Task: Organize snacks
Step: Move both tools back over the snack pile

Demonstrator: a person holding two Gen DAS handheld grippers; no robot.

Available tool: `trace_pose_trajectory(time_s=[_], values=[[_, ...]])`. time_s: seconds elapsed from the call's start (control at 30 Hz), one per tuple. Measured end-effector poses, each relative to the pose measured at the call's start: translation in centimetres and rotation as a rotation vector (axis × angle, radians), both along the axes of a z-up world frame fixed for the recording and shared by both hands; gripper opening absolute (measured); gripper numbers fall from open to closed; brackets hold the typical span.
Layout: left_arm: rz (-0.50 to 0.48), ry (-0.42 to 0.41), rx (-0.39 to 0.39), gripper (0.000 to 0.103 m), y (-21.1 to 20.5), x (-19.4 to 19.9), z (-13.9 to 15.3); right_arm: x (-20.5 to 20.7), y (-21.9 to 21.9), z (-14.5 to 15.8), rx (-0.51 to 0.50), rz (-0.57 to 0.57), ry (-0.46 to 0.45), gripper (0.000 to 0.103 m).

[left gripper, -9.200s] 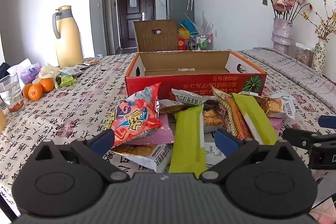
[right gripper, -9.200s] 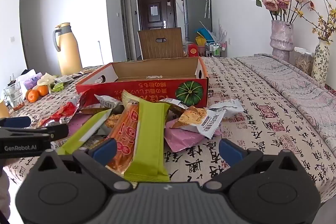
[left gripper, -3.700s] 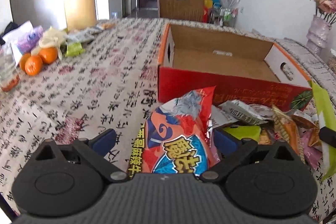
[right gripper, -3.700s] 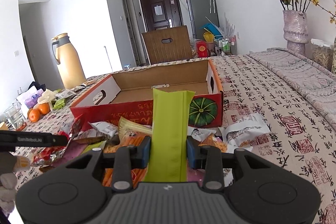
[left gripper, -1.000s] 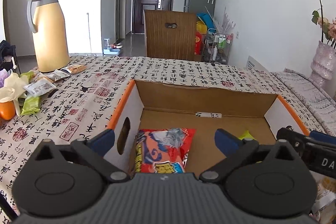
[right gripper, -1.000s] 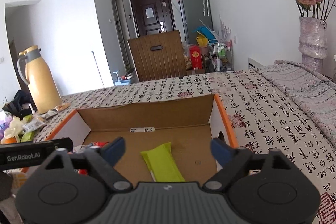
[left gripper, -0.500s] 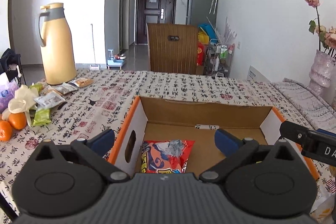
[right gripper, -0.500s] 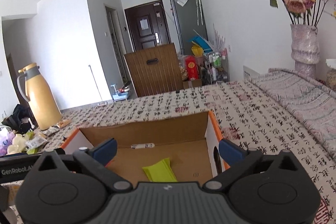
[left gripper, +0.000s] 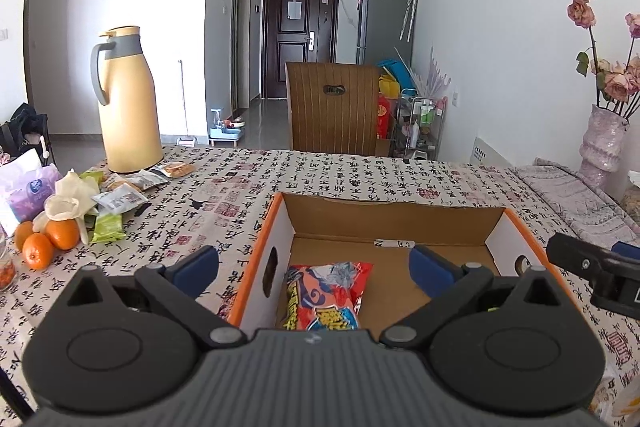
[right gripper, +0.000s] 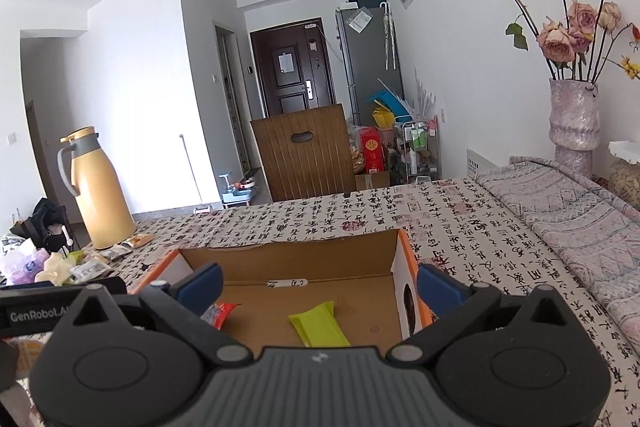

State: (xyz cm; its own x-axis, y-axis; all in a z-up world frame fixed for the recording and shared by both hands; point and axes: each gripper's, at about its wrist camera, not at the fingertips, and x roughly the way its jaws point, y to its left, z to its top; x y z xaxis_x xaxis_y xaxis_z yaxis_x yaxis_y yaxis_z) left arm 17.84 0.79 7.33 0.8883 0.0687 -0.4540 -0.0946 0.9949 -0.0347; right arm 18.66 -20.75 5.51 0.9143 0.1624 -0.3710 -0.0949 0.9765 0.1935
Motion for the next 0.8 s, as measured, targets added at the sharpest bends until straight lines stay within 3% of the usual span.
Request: trace_pose_trajectory(time_s=[0.8], values=[[-0.033,0.034,0.018,0.103,2.0,-7.9,-3.3,-8.7,0.2,-3.5,-0.056,0.075,0.077,0.103]])
